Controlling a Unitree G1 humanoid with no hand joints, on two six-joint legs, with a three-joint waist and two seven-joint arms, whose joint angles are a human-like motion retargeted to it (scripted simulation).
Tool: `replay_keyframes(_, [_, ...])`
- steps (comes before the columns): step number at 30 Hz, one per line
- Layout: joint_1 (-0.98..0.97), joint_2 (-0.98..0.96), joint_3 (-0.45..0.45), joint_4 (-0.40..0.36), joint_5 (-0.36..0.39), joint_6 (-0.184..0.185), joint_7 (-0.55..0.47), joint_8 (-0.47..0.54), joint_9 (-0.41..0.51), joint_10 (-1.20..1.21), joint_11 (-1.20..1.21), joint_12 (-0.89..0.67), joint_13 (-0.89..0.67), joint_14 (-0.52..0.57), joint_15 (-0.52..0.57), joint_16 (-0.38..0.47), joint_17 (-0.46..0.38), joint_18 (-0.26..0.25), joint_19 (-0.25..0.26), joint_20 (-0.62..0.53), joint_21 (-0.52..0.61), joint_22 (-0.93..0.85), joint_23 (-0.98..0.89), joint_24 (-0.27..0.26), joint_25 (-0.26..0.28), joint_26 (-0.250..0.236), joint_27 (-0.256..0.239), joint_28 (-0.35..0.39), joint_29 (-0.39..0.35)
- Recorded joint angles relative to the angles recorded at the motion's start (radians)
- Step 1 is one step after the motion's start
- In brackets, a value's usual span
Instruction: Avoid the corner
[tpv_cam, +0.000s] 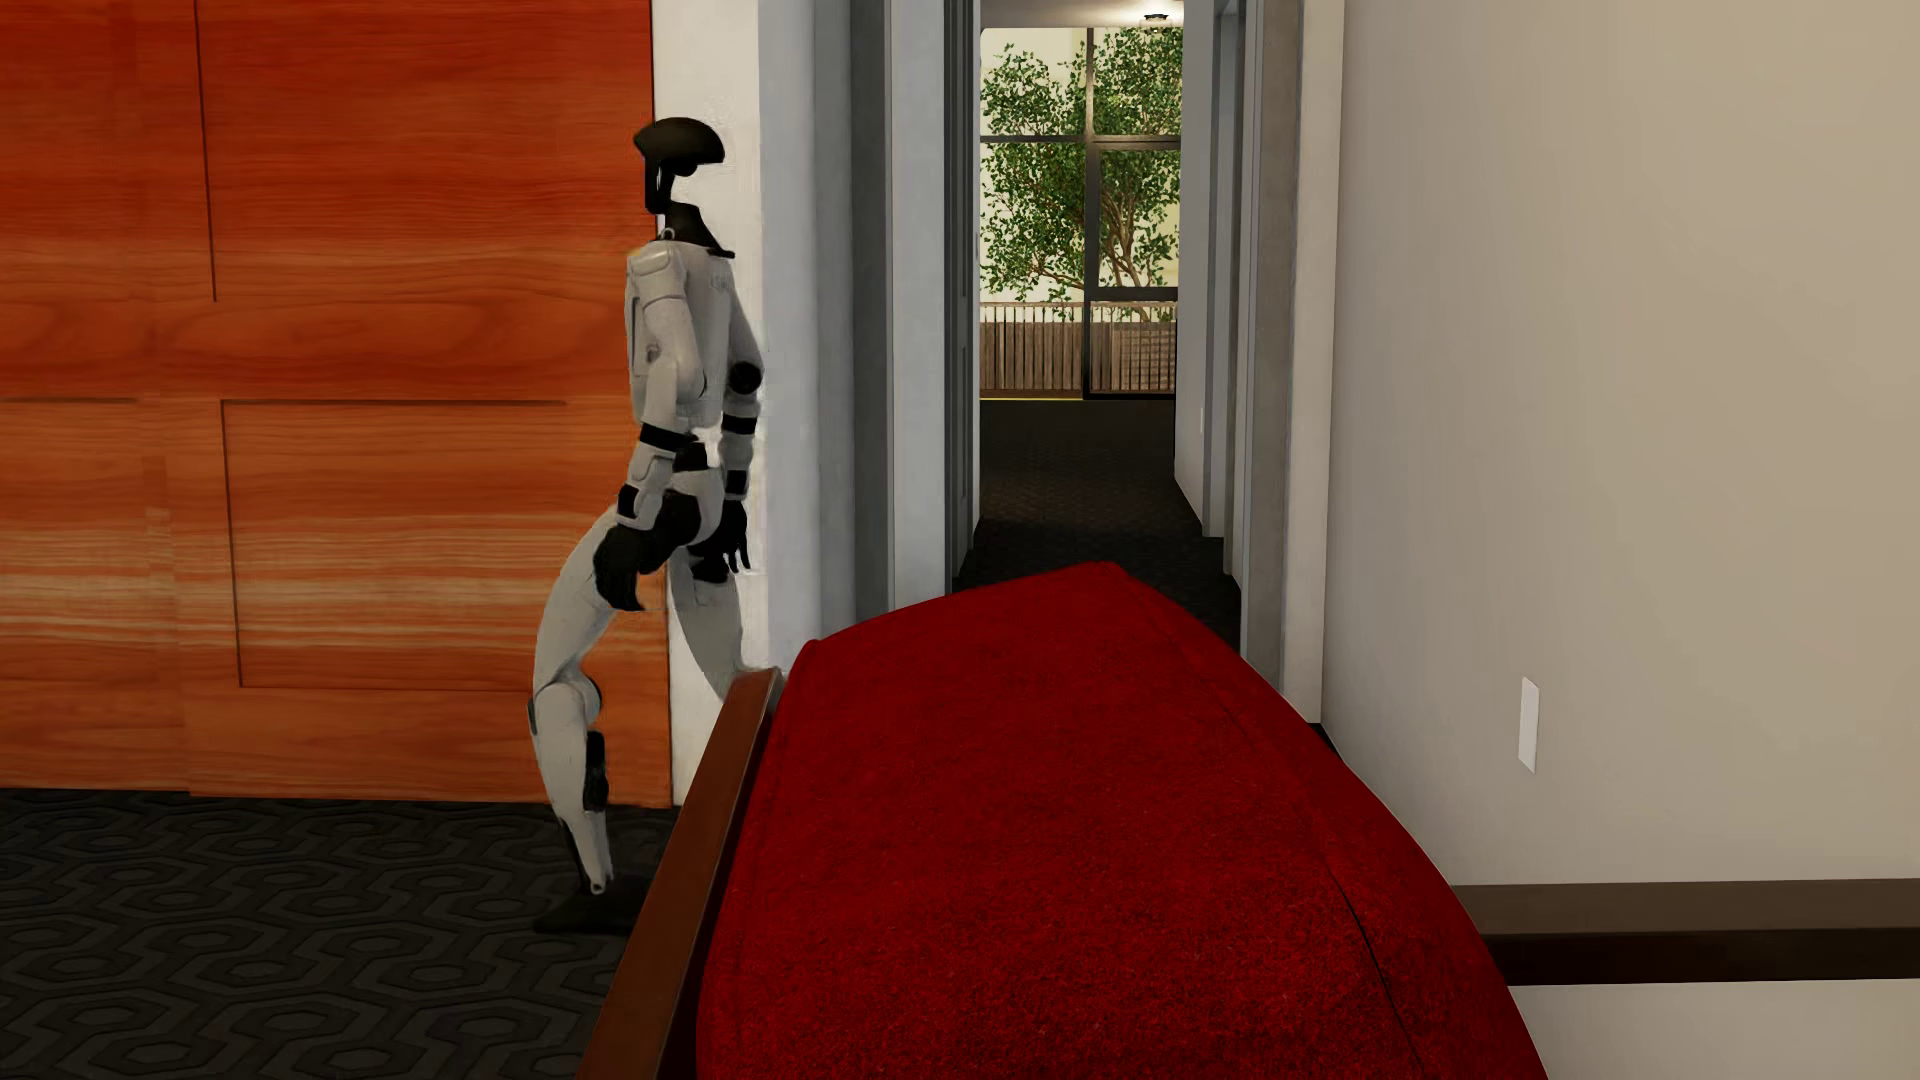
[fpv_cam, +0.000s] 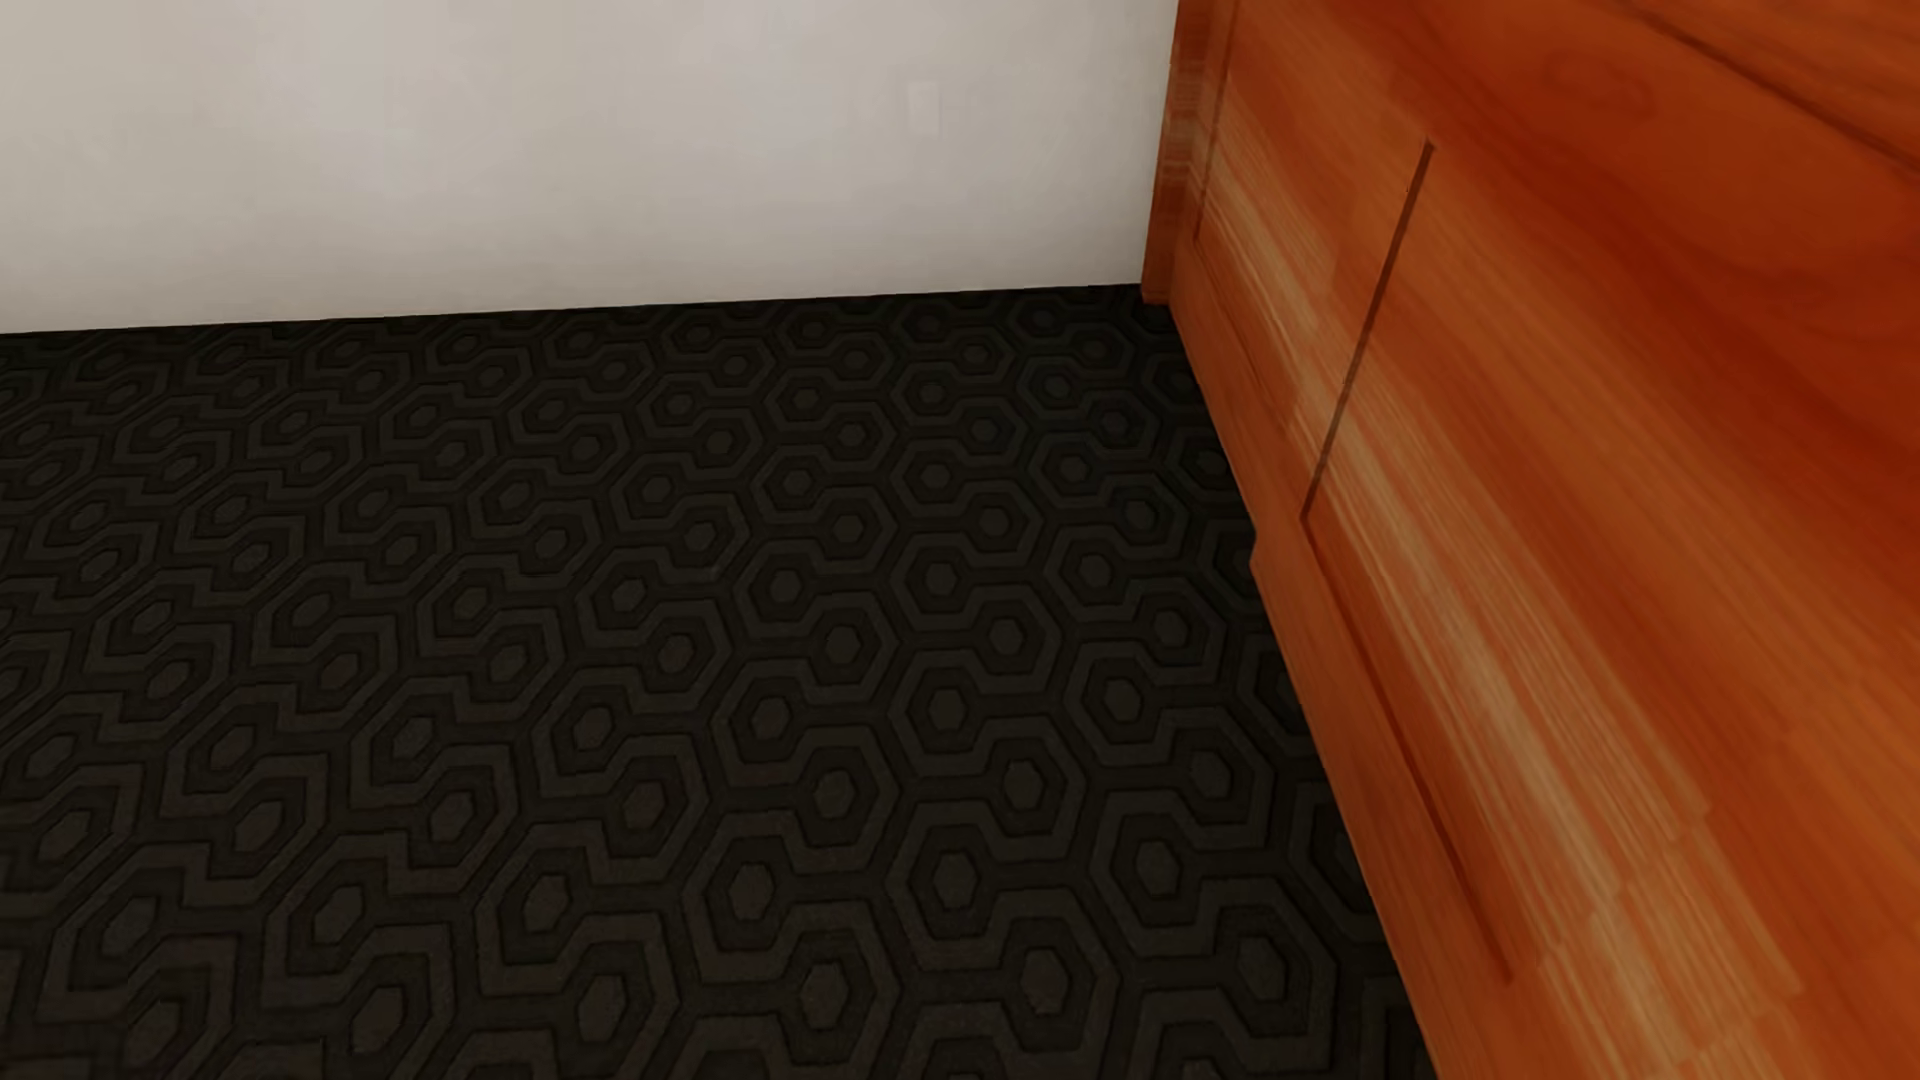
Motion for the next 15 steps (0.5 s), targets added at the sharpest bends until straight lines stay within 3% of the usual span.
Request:
replay_keyframes(2, [0.064,-0.125,-0.033,-0.025,-0.008,0.007,0.0,0.0,0.015,-0.035,0.191,-0.039,-0.047,-0.033,0.138,0.03,-0.01,0.0,0.0,0.035,-0.064,-0.049,-0.047,0.0,0.0,0.0,0.0,0.0,0.0])
replay_keyframes(3, [0.1,-0.19,-0.049,-0.031,0.0,0.015,0.0,0.0,0.031,-0.057,0.294,-0.068,-0.074,-0.051,0.09,0.052,-0.018,0.0,0.0,0.045,-0.103,-0.065,-0.086,0.0,0.0,0.0,0.0,0.0,0.0])
replay_keyframes(6, [0.188,-0.337,-0.142,-0.041,0.038,0.05,0.0,0.0,0.092,-0.099,0.47,-0.175,-0.171,-0.095,-0.328,0.118,-0.05,0.0,0.0,0.084,-0.192,-0.072,-0.2,0.0,0.0,0.0,0.0,0.0,0.0])
replay_keyframes(8, [0.227,-0.408,-0.194,-0.031,0.059,0.078,0.0,0.0,0.118,-0.123,0.388,-0.239,-0.22,-0.121,-0.424,0.148,-0.072,0.0,0.0,0.122,-0.215,-0.059,-0.258,0.0,0.0,0.0,0.0,0.0,0.0])
replay_keyframes(11, [0.278,-0.457,-0.215,-0.015,0.103,0.101,0.0,0.0,0.128,-0.164,0.109,-0.298,-0.244,-0.157,-0.377,0.17,-0.091,0.0,0.0,0.163,-0.209,-0.079,-0.303,0.0,0.0,0.0,0.0,0.0,0.0])
replay_keyframes(15, [0.307,-0.405,-0.249,-0.02,0.121,0.088,0.0,0.0,0.089,-0.18,-0.13,-0.299,-0.207,-0.206,-0.282,0.167,-0.073,0.0,0.0,0.143,-0.179,-0.15,-0.245,0.0,0.0,0.0,0.0,0.0,0.0])
